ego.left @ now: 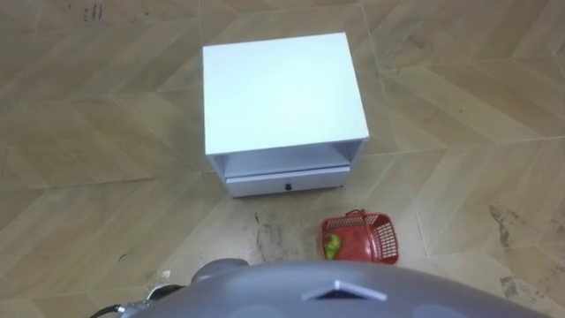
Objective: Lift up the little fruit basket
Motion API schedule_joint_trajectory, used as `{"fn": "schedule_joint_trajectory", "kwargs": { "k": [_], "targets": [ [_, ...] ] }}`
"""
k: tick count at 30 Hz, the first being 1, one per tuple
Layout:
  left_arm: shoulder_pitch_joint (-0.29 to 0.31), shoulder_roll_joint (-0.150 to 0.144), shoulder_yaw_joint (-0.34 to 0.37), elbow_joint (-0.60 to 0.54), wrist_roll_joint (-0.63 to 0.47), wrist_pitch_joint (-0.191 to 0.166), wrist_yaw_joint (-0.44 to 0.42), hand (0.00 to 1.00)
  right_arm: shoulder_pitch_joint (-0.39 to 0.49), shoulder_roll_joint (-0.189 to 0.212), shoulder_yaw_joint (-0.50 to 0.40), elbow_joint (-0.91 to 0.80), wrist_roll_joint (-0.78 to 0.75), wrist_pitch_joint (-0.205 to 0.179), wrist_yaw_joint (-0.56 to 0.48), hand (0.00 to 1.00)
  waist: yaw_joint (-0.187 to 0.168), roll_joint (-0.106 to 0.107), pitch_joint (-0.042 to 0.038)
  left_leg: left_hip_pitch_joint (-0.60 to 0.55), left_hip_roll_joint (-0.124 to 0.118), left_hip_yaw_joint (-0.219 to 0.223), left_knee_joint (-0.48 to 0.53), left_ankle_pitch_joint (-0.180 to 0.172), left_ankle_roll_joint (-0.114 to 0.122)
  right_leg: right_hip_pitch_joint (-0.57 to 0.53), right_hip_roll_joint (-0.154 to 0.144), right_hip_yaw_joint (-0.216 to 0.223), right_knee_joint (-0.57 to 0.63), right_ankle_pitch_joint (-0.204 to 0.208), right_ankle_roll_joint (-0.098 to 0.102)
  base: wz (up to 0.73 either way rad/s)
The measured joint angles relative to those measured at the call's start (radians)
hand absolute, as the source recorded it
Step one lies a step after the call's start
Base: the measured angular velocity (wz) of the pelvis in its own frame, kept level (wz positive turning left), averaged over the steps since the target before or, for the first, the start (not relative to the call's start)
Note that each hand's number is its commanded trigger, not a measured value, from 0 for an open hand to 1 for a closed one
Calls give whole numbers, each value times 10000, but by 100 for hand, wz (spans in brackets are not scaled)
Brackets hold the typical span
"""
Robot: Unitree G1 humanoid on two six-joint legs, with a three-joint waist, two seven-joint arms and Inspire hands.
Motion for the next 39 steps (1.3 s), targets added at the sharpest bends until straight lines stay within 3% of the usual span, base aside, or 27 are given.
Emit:
{"fn": "schedule_joint_trajectory", "kwargs": {
  "k": [8,15,20,22,23,24,25,27,30,31,32,33,34,35,37,39],
  "targets": [
    [-7,6,-26,-17,-92,72,-7,0,-73,2,-23,-193,-13,20,-179,0,-37,64,-14,-193,-41,-9,38,-27,44,-65,-62,-120,-55,-13,19,3],
    [-270,36,-31,11,-229,-49,28,0,-419,-83,-409,51,119,-8,-817,0,-87,179,-1,-297,-288,97,189,-105,317,-696,-462,-177,1143,-168,221,2],
    [-471,138,116,466,-377,-74,187,0,-491,-108,-408,-111,174,-83,-1176,0,7,163,15,-822,-361,689,674,-268,650,-1607,-757,-76,1891,-101,295,-31],
    [-462,216,495,558,-378,-186,232,0,-542,-110,-444,-473,149,-100,-1344,0,3,216,-16,-1269,-271,1183,648,-235,917,-2118,-949,-139,2290,-56,375,-38],
    [-465,236,603,589,-378,-238,247,0,-494,-108,-480,-618,148,-108,-1382,0,-60,178,28,-1319,-289,1281,690,-229,975,-2282,-1079,-173,2933,-190,305,-6],
    [-372,282,593,583,-447,-301,332,0,-329,-110,-640,-751,161,-102,-1440,0,-90,120,23,-1337,-322,1411,741,-250,1054,-2392,-1296,-162,4369,-298,261,0],
    [-321,337,590,569,-492,-343,410,0,-297,-105,-708,-760,216,-91,-1595,0,-5,-21,-15,-1440,-355,1557,843,-272,1099,-2265,-1391,-59,5409,-190,143,-12],
    [-331,459,575,596,-561,-394,453,0,-500,-106,-729,-1011,483,-193,-1908,0,147,-115,-64,-1889,-350,1727,1234,-303,1149,-1877,-1455,43,6179,-16,7,-25],
    [-757,621,576,704,-811,-605,672,0,-1092,-136,-851,-1214,1228,-653,-2434,0,253,-369,-48,-3585,-237,1582,2681,-327,1200,-1245,-1476,419,5097,-84,96,-13],
    [-1041,627,571,710,-956,-655,755,0,-1523,-138,-834,-1330,1340,-748,-2543,0,290,-387,-54,-4513,-138,1173,3546,-331,1193,-1064,-1382,511,4032,-401,385,-16],
    [-1206,629,559,733,-1020,-681,815,0,-1698,-129,-817,-1422,1442,-795,-2580,0,294,-331,-18,-4942,-85,1045,3923,-324,1181,-998,-1185,521,3637,-801,511,-5],
    [-1561,623,547,787,-1242,-753,893,0,-2074,-129,-820,-1605,1598,-928,-2618,0,256,-214,46,-5610,47,957,4504,-329,1141,-1046,-962,447,3283,-1446,420,17],
    [-1864,635,538,859,-1440,-871,1014,0,-2296,-106,-805,-1677,1664,-972,-2704,0,246,-220,82,-6154,74,867,4898,-370,1009,-1390,-864,409,3626,-2094,391,29],
    [-2047,662,514,1005,-1580,-980,1083,0,-2373,-86,-804,-1704,1685,-955,-2763,0,264,-196,71,-6361,102,838,5063,-449,898,-1607,-882,373,3932,-2455,354,42],
    [-2526,802,386,1251,-2036,-1349,1313,0,-2756,-11,-819,-1715,1903,-979,-2864,0,322,-286,113,-7275,89,617,6157,-720,780,-2561,-1186,104,5939,-3797,304,31],
    [-2741,892,283,1730,-2370,-1521,1442,0,-2973,-31,-824,-1712,2028,-1049,-2945,0,324,-381,119,-7845,7,511,7012,-956,857,-3223,-1447,15,7513,-4387,294,27]
  ]
}}
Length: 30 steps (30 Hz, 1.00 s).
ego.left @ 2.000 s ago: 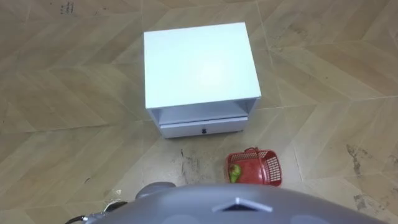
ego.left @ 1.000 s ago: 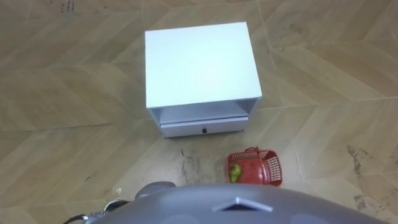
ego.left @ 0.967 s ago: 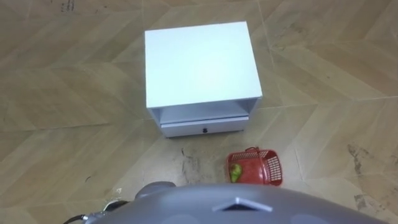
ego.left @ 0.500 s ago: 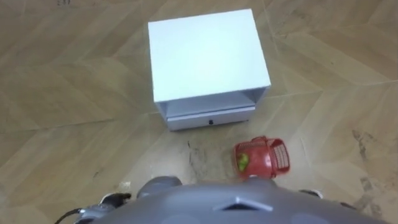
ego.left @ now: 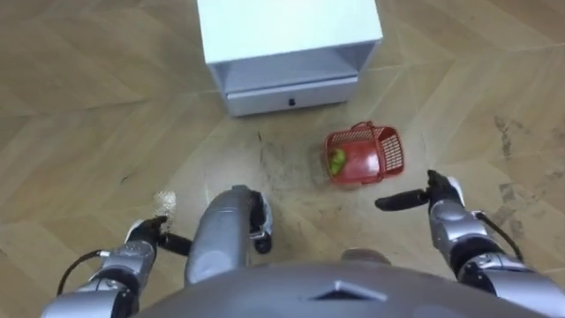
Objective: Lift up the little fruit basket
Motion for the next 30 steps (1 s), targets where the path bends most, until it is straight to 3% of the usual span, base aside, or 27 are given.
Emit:
{"fn": "schedule_joint_trajectory", "kwargs": {
  "k": [3,6,8,9,10,11,12,13,14,15,16,17,18,19,20,21,26,30],
  "targets": [
    [-70,165,-426,337,-189,-17,312,0,-354,-26,-26,-10,142,-351,-336,0,-89,44,24,-1080,-230,-438,1467,-396,93,-1192,-308,-114,2746,-205,-27,34],
    [-128,151,-1025,480,-558,-36,530,0,-407,14,-6,-15,140,-673,-524,0,-54,168,106,-1876,-352,-387,2777,-902,81,-2004,-713,-11,4992,-190,-53,46],
    [-200,170,-1330,522,-770,-176,686,0,-601,114,-1,-18,142,-767,-590,0,-76,132,100,-2436,-395,-122,3409,-1160,-59,-2553,-971,242,6212,-135,-158,55],
    [-330,145,-1607,558,-989,-273,827,0,-805,117,-5,-33,147,-794,-647,0,-221,150,133,-2827,-496,78,3800,-1322,-383,-2991,-1233,468,6917,-125,-191,73],
    [-465,60,-1707,571,-1080,-374,935,0,-1022,92,-7,-66,140,-805,-723,0,-444,179,207,-3167,-672,158,4439,-1566,-979,-3343,-1516,669,7490,-137,-214,53],
    [-454,27,-1707,583,-1177,-453,955,0,-1127,90,7,-163,137,-800,-724,0,-366,291,277,-3257,-720,-75,5104,-1772,-821,-3526,-1549,831,7876,-121,-212,-29],
    [-284,51,-1722,663,-1313,-509,960,0,-1264,171,117,-487,163,-816,-699,0,-88,548,151,-3067,-840,-950,6050,-2649,-321,-4101,-1536,1203,8825,-67,-208,-70],
    [-293,121,-1713,844,-1425,-552,1050,0,-1240,237,149,-859,284,-979,-694,0,-25,572,265,-3384,-916,-847,6745,-2929,-52,-4328,-1730,1415,9741,-91,-138,-54],
    [-270,200,-1745,908,-1588,-625,1165,0,-1162,299,157,-972,361,-1020,-686,0,-74,477,268,-3516,-1038,-758,6985,-3027,32,-4389,-1903,1521,10177,-104,-115,44],
    [-273,351,-1967,917,-1952,-788,1372,0,-1056,401,132,-1078,460,-1019,-688,0,-392,333,228,-3828,-1101,-600,7321,-3100,159,-4375,-2151,1605,10773,-9,-27,86],
    [-275,430,-2130,915,-2116,-858,1455,0,-1023,427,125,-1080,521,-1018,-694,0,-545,247,177,-4018,-1041,-471,7456,-3109,178,-4318,-2229,1604,11170,321,43,125],
    [-276,507,-2262,889,-2256,-980,1578,0,-967,417,115,-1092,599,-1025,-701,0,-672,82,88,-4284,-736,-237,7721,-3106,187,-3996,-2139,1597,11834,917,78,88],
    [-282,514,-2275,782,-2278,-1022,1598,0,-1009,370,117,-1093,719,-1092,-705,0,-600,-45,72,-4448,-243,93,8062,-3055,234,-3756,-1946,1838,11853,1155,-81,58],
    [-211,461,-2279,777,-2347,-1005,1593,0,-1066,329,121,-1108,732,-1164,-702,0,-543,-12,89,-4552,-146,141,8289,-3040,303,-3695,-1870,1911,12019,877,-16,0],
    [0,351,-2285,773,-2356,-981,1554,0,-1130,264,124,-1304,737,-1204,-703,0,-497,156,192,-4688,-153,68,8727,-3152,176,-3662,-1800,2009,12411,767,-98,-7],
    [228,345,-2298,815,-2356,-980,1546,0,-1079,275,214,-1509,782,-1200,-708,0,-486,213,210,-4817,-181,107,8989,-3266,141,-3670,-1898,2072,12727,703,-164,5],
    [736,355,-2739,804,-2518,-1001,1563,0,-986,257,609,-2140,1057,-1161,-897,0,-590,60,212,-5303,-389,223,9428,-3402,-80,-3631,-1714,2340,13312,180,-163,19],
    [869,338,-3117,814,-2533,-1119,1619,0,-987,194,1042,-2282,937,-1290,-1247,0,-627,11,212,-5714,-518,198,10128,-3413,-108,-3297,-1668,2383,13887,-272,-239,8]
  ]
}}
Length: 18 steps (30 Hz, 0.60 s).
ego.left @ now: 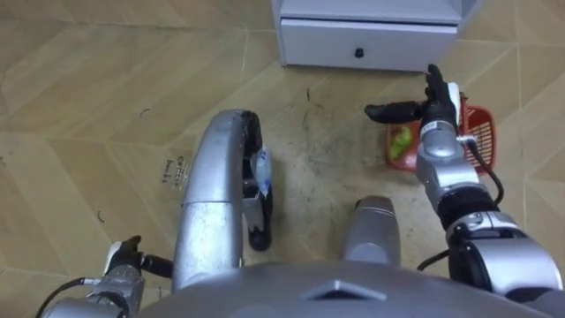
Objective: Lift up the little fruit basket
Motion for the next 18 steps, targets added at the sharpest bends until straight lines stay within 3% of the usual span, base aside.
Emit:
{"fn": "schedule_joint_trajectory", "kwargs": {
  "k": [1,2,3,10,14,16,18],
  "targets": [
    [-28,-155,-125,-5,-10,-40,32,0,-18,-135,173,-36,-50,-4,-43,0,45,160,25,-184,19,-135,139,9,-22,-52,158,15,128,-45,-45,-6],
    [-47,-214,-140,-3,-12,-74,38,0,-13,-163,230,-44,-86,-3,-62,0,45,173,31,-232,-13,-146,112,72,-144,-127,145,44,146,-55,-53,-11],
    [-47,-259,-209,-3,-17,-134,35,0,0,-147,410,-51,-167,8,-158,0,27,119,55,-261,-4,-139,58,140,-273,-221,146,106,165,-57,-55,-5],
    [-22,-314,-960,30,-12,-253,-7,0,9,-155,679,-576,-301,49,-494,0,18,-380,16,-288,-19,-160,-170,159,-335,-490,163,131,224,-76,-26,1],
    [-29,-342,-1094,36,-14,-257,0,0,11,-177,778,-749,-649,43,-532,0,17,-378,18,-274,-18,-159,-248,104,-481,-524,157,133,345,-85,-29,2],
    [-17,-377,-1260,37,-23,-255,17,0,15,-169,847,-743,-655,44,-549,0,-2,-377,22,-246,-19,-165,-341,-1,-725,-536,139,101,411,-95,-24,6],
    [-8,-421,-1413,37,-33,-254,78,0,12,-171,896,-738,-662,44,-614,0,13,-381,23,-247,9,-165,-347,2,-731,-545,142,97,441,-97,-21,2]
  ]
}}
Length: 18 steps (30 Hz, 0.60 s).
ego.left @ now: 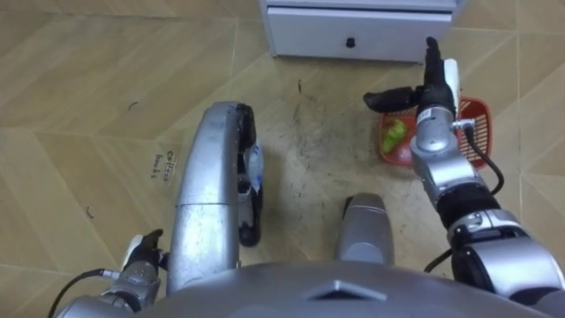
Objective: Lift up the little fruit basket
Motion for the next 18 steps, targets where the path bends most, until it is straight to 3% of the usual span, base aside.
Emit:
{"fn": "schedule_joint_trajectory", "kwargs": {
  "k": [18],
  "targets": [
    [-315,-218,31,20,15,-9,254,0,-2,-30,19,190,-567,-90,-374,0,-25,-193,98,8,-9,-7,-155,94,-178,-124,12,33,17,-1,-1,0]
  ]
}}
